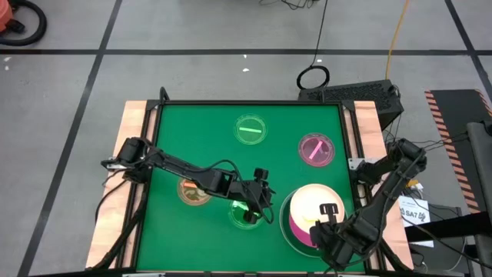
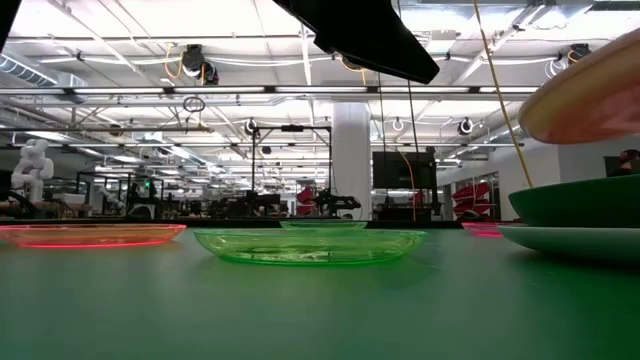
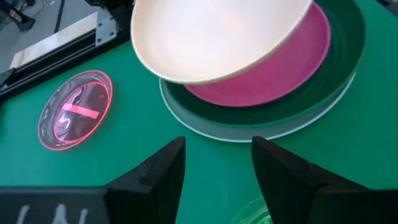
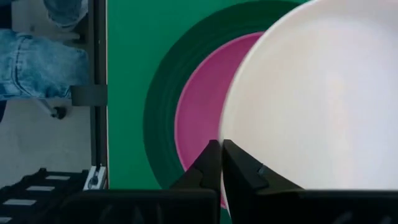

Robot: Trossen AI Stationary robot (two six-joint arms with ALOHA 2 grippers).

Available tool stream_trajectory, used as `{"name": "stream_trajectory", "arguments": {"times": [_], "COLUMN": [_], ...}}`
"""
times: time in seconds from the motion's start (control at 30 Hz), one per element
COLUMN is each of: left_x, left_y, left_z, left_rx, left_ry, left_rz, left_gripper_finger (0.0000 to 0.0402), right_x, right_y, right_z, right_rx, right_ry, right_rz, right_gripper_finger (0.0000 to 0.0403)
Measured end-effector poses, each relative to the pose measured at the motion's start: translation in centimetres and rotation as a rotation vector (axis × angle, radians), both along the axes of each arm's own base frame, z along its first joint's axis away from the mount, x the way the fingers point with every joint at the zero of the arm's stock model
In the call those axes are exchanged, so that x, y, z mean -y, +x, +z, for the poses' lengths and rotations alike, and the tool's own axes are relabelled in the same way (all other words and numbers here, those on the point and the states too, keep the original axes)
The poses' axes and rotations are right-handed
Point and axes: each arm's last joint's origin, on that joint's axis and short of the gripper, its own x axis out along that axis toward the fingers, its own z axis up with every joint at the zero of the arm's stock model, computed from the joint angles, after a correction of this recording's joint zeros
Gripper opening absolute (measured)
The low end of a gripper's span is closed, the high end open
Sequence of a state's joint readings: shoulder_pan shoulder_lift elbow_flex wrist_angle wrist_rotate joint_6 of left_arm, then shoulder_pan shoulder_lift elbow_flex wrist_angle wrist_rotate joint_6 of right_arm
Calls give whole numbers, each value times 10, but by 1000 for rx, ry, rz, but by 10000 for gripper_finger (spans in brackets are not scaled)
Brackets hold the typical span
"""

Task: Stack plastic plates
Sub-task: Stack the white plate on top of the dark pink plate

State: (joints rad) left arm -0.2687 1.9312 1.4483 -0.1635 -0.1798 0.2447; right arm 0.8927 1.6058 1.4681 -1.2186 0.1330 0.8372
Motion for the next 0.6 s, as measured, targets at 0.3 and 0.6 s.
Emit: {"name": "stream_trajectory", "arguments": {"times": [0.3, 0.6], "left_x": [0, 0], "left_y": [-1, -2], "left_z": [-1, -3], "left_rx": [-13, -30], "left_ry": [3, -2], "left_rz": [0, 7], "left_gripper_finger": [191, 191], "right_x": [-6, -4], "right_y": [-7, -8], "right_z": [-28, -47], "right_rx": [21, 27], "right_ry": [3, 2], "right_rz": [-34, -37], "right_gripper_finger": [0, 0]}}
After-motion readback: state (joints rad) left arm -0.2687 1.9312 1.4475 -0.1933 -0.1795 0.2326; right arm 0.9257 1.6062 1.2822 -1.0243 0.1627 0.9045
